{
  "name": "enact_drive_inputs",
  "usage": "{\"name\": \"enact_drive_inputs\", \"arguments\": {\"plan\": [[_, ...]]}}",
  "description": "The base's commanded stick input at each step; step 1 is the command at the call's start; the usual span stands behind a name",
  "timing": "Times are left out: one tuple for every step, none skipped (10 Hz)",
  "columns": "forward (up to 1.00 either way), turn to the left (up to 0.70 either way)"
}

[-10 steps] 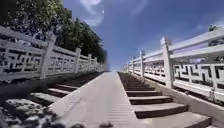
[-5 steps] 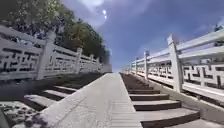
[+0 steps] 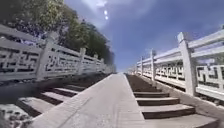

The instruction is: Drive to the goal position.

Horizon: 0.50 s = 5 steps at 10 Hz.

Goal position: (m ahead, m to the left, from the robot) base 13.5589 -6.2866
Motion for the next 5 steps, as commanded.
{"name": "enact_drive_inputs", "arguments": {"plan": [[0.45,0.0],[0.45,0.0],[0.45,-0.13],[0.45,-0.27],[0.45,-0.18]]}}
